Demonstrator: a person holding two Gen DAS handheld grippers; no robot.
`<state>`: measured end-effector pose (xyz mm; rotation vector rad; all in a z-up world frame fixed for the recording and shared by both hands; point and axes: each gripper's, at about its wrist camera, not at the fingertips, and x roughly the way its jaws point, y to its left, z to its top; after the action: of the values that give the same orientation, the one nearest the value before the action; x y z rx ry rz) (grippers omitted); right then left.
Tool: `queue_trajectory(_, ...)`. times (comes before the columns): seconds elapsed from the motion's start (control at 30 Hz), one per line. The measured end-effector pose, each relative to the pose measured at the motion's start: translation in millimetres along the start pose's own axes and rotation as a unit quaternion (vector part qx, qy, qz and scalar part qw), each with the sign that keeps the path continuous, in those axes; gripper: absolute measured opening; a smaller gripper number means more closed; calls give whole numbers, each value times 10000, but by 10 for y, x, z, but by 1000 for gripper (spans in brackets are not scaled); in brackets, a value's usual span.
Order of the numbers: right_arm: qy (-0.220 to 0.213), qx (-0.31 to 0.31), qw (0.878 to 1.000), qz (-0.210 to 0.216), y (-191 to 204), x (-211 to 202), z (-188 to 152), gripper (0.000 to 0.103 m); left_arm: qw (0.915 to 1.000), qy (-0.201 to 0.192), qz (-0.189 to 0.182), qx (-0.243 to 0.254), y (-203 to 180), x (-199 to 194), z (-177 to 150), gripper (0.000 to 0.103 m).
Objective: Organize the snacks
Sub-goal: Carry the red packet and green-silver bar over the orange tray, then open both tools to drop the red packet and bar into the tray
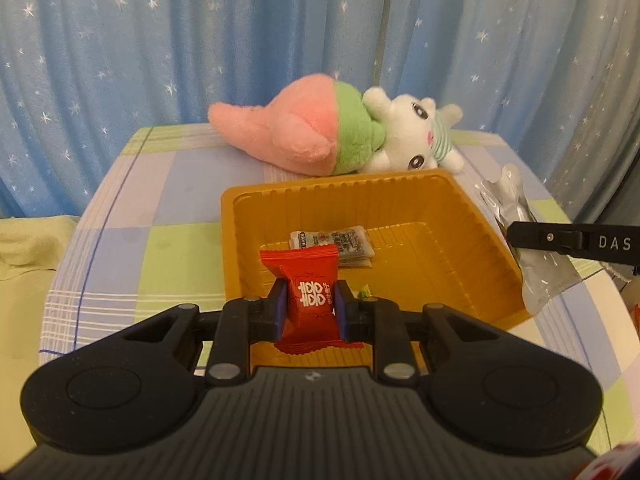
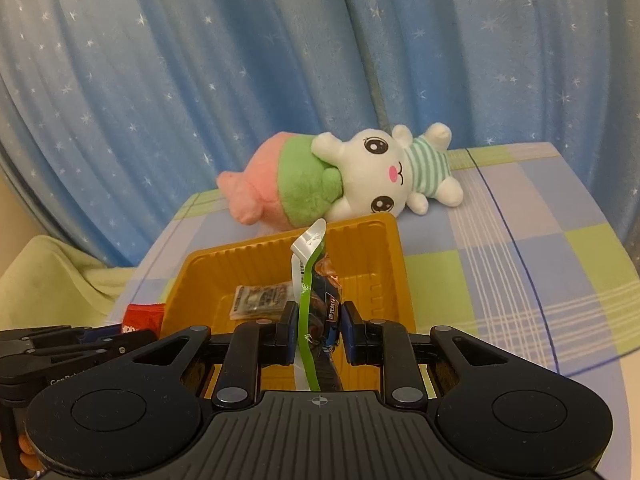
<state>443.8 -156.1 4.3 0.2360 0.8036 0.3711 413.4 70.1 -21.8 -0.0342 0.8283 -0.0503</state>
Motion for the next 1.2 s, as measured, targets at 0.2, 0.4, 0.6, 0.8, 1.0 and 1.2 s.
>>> queue_trajectory(0.2, 185, -114, 9996, -195, -39, 280, -18, 23, 9997, 256, 29, 47, 22, 303, 41, 22)
queue_trajectory(0.4, 292, -179, 9990, -295, -63, 433, -49, 23, 9989, 424, 72, 169, 5, 509, 37, 22)
queue_trajectory(0.6, 366, -136, 9986, -353, -84, 498, -59, 23, 9984, 487, 100, 258, -10, 636, 34, 23)
queue_trajectory(0.8, 403, -90, 9984, -391, -124, 513, -64, 23, 9985, 477, 118, 250, -6, 670, 45, 26)
queue_trajectory(1.0, 426, -70, 9982, -410, -145, 526, -57, 23, 9986, 468, 98, 219, 5, 655, 50, 27)
queue_trajectory(1.2, 448, -59, 9981, -411, -142, 548, -47, 23, 9988, 446, 107, 194, 15, 621, 54, 28)
